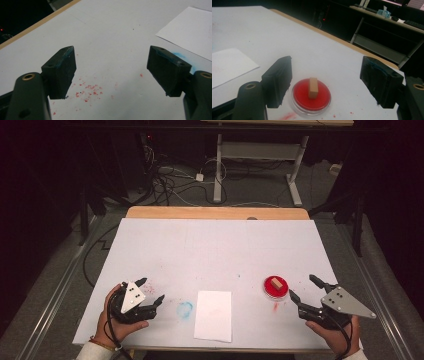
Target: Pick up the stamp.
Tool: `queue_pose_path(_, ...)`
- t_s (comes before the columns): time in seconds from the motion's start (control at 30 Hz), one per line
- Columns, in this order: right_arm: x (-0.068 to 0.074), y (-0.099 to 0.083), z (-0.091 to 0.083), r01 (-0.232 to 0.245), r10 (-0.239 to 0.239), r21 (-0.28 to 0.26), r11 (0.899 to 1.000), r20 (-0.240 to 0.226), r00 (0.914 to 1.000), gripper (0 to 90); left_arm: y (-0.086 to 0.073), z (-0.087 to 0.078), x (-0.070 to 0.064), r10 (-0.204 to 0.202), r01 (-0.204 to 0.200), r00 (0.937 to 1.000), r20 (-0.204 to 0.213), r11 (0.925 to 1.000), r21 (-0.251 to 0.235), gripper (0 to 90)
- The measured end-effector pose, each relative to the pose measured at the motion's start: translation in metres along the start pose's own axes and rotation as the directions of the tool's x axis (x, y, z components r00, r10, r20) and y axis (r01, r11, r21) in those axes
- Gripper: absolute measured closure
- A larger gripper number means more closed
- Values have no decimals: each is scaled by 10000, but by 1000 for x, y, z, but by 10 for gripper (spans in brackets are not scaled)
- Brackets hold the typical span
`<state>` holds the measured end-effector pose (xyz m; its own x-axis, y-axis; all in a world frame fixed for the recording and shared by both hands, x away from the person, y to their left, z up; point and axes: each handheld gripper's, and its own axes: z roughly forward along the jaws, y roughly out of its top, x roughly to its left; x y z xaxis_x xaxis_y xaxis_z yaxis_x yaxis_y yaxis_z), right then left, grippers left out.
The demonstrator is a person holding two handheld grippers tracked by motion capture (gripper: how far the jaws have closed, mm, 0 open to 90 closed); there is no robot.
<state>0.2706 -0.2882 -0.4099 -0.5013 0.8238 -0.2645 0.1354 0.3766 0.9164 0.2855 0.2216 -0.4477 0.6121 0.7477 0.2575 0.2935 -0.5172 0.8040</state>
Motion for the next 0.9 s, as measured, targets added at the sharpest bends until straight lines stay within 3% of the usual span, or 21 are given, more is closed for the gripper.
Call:
queue_pose_path(0.43,-3,2,0,-223,228,268,9994,-181,9996,293,-6,4,4,-35,36,10000,-32,9994,333,225)
queue_pose_path(0.63,-11,10,7,-419,454,940,9947,-352,9984,296,-6,4,3,-17,19,10000,-36,9992,407,224)
queue_pose_path(0.9,-16,30,19,-278,386,1636,9861,-632,9973,325,-7,7,4,-45,42,10000,48,9986,529,222)
